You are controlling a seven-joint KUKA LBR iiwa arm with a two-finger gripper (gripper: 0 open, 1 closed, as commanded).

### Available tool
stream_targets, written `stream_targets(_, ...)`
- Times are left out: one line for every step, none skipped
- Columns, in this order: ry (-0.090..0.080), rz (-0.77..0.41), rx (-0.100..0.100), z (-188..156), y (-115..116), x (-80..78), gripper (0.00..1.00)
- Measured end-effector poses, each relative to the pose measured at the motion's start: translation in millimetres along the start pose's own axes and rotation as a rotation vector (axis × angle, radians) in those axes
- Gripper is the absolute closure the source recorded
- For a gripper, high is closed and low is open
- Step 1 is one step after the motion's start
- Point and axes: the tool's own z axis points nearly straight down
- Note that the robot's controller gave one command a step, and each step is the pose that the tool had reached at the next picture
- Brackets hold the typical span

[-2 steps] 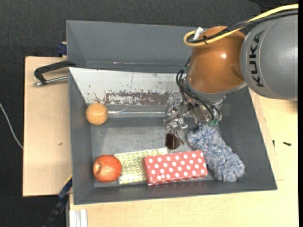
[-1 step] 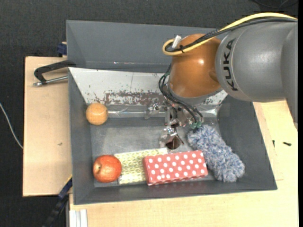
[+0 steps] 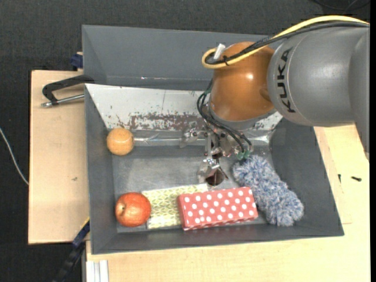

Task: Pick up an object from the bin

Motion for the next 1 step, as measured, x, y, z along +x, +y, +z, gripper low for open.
stream_targets(0.000, -0.083, 0.001, 2.7, 31.3, 30.6, 0.00)
